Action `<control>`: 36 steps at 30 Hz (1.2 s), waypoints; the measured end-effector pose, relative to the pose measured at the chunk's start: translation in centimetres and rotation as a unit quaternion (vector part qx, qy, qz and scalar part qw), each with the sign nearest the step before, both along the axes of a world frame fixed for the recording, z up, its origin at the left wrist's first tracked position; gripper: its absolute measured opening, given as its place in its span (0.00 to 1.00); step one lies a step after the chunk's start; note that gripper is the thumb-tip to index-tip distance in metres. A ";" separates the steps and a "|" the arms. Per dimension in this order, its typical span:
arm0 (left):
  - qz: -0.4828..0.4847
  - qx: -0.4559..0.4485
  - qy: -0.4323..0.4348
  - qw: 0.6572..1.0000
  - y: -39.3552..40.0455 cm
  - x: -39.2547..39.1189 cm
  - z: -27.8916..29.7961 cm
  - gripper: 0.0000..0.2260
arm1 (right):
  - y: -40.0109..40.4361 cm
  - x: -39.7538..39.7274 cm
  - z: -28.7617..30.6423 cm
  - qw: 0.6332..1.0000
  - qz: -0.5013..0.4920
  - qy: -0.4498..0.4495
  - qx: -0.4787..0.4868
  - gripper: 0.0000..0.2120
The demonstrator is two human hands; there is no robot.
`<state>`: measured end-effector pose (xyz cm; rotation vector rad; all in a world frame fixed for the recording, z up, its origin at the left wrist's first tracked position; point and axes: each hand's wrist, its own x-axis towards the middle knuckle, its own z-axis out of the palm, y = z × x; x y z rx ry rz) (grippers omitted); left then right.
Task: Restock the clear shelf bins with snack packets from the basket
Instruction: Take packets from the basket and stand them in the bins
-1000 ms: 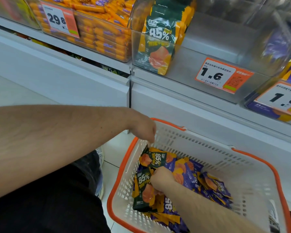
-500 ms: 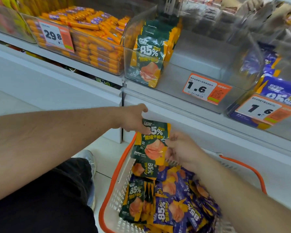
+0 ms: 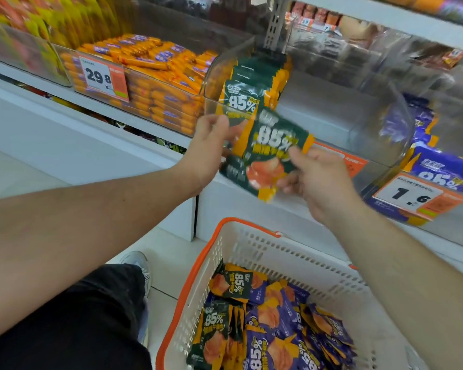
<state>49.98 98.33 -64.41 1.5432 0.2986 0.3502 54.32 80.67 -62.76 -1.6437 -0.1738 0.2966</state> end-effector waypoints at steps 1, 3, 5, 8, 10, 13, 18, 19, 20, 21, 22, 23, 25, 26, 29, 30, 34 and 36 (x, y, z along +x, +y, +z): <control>0.018 0.000 -0.007 1.000 0.1 0.1 0.0 0.14 | 0.6 0.3 1.3 0.999 -0.006 -0.007 0.039 0.11; 0.030 0.028 -0.010 0.999 0.2 0.3 -0.2 0.18 | 1.7 1.3 4.0 0.993 -0.022 -0.005 0.117 0.09; 0.017 0.043 -0.004 0.999 0.2 0.3 -0.7 0.22 | 2.6 2.6 6.3 0.984 -0.037 0.001 0.175 0.07; -0.001 0.060 -0.001 0.998 -0.2 0.3 -1.4 0.30 | 3.9 4.8 7.6 0.985 -0.052 -0.003 0.163 0.11; -0.005 0.073 -0.001 0.997 -0.5 0.3 -1.6 0.32 | 4.9 6.2 7.6 0.990 -0.058 -0.007 0.126 0.14; -0.017 0.097 -0.003 0.995 -0.7 0.1 -1.7 0.29 | 6.7 7.2 7.6 0.997 -0.045 -0.005 0.067 0.17; -0.026 0.127 -0.001 0.992 -0.9 -0.2 -2.0 0.29 | 9.1 7.6 6.9 0.997 0.037 0.032 -0.053 0.19; -0.029 0.130 0.001 0.991 -1.0 -0.2 -2.1 0.29 | 9.4 7.6 6.8 0.995 0.054 0.046 -0.069 0.17; -0.032 0.137 0.003 0.990 -1.0 -0.3 -2.2 0.29 | 9.6 7.5 6.8 0.991 0.068 0.052 -0.102 0.15; -0.038 0.147 0.004 0.988 -1.0 -0.3 -2.2 0.28 | 9.7 7.5 6.9 0.981 0.077 0.040 -0.172 0.13; -0.044 0.156 0.007 0.987 -1.0 -0.4 -2.3 0.28 | 9.7 7.5 7.0 0.961 0.085 0.014 -0.264 0.12; -0.052 0.163 0.014 0.985 -1.0 -0.4 -2.5 0.28 | 9.5 7.6 7.0 0.934 0.091 -0.013 -0.345 0.12; -0.077 0.168 0.045 0.982 -0.9 -0.5 -2.7 0.27 | 9.0 8.0 6.8 0.888 0.102 -0.043 -0.446 0.15; -0.092 0.177 0.064 0.978 -0.9 -0.5 -2.8 0.26 | 8.6 8.1 6.7 0.873 0.100 -0.056 -0.473 0.16; -0.133 0.234 0.117 0.956 -0.9 -0.4 -3.6 0.22 | 7.3 7.3 5.8 0.842 0.017 -0.199 -0.502 0.10; -0.151 0.252 0.135 0.946 -0.9 -0.4 -3.9 0.22 | 6.7 6.9 5.1 0.825 -0.031 -0.290 -0.483 0.09; -0.278 0.363 0.219 0.862 -0.9 -1.0 -4.6 0.18 | 4.1 3.4 1.0 0.733 -0.011 -0.644 -0.221 0.05; -0.327 0.420 0.241 0.812 -1.1 -1.5 -4.9 0.16 | 2.8 1.6 -2.6 0.765 0.033 -0.621 -0.167 0.05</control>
